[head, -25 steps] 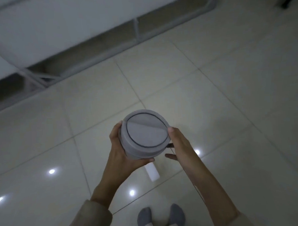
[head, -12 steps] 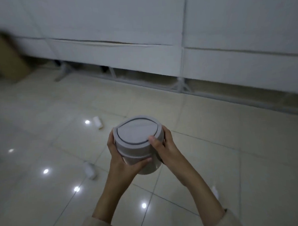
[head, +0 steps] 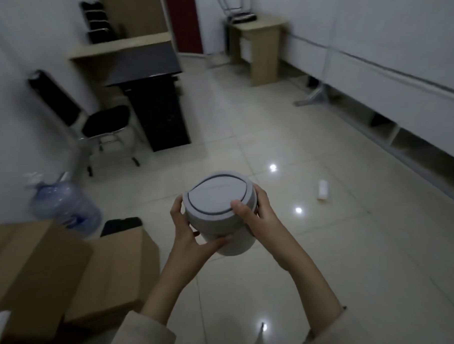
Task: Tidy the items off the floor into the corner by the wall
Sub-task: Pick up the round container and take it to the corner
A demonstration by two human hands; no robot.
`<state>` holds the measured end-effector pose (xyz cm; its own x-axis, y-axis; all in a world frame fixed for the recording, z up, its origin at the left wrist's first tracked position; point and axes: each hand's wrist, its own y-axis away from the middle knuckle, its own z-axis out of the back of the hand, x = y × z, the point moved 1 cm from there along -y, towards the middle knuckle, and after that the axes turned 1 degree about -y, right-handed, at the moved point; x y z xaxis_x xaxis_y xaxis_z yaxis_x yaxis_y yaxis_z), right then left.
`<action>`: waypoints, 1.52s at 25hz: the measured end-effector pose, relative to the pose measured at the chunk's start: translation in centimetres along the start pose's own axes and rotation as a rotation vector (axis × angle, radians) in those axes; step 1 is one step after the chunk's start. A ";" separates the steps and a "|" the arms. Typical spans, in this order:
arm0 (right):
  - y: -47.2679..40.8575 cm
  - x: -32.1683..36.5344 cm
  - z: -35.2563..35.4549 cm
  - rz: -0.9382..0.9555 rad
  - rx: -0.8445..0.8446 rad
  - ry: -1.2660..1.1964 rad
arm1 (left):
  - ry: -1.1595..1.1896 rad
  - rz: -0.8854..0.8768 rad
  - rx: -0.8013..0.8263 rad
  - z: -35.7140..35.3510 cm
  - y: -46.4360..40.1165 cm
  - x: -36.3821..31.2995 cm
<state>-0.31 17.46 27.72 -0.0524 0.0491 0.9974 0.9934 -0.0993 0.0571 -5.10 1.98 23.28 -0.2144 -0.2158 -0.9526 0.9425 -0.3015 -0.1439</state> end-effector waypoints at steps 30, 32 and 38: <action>-68.8 -1.6 -36.0 -0.246 0.613 0.138 | 0.038 0.257 -0.656 38.8 -47.6 22.9; -72.4 -1.8 -40.2 -0.261 0.634 0.169 | 0.080 0.300 -0.651 43.1 -49.3 24.3; -80.3 -3.7 -49.8 -0.291 0.677 0.227 | 0.206 0.432 -0.677 52.2 -53.2 29.1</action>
<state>-85.01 -24.24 21.63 -0.2684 -0.2320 0.9349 0.7782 0.5198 0.3524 -74.87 -36.79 17.17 0.1913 0.0094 -0.9815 0.8957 0.4073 0.1785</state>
